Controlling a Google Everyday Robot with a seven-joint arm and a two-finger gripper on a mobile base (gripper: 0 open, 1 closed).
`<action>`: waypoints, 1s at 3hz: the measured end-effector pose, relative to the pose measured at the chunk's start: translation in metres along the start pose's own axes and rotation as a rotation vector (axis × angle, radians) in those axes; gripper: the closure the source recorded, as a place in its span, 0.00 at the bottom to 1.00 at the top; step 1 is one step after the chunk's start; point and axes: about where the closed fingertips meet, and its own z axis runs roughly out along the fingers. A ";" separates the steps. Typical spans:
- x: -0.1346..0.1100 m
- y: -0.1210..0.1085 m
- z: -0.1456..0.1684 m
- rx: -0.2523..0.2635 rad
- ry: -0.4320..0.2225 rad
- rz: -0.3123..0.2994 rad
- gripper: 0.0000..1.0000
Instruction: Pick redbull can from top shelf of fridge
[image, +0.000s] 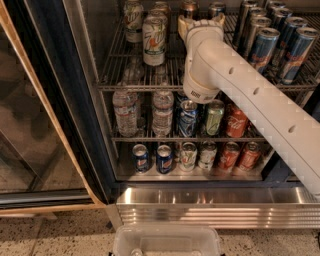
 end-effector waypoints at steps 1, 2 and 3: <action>0.004 -0.006 0.003 0.022 0.007 0.004 0.31; 0.016 -0.016 0.028 0.018 0.044 0.006 0.33; 0.017 -0.019 0.032 0.022 0.048 0.003 0.33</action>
Offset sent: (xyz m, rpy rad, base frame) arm 0.0103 -0.0160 -0.0123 0.0139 0.0268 -0.0422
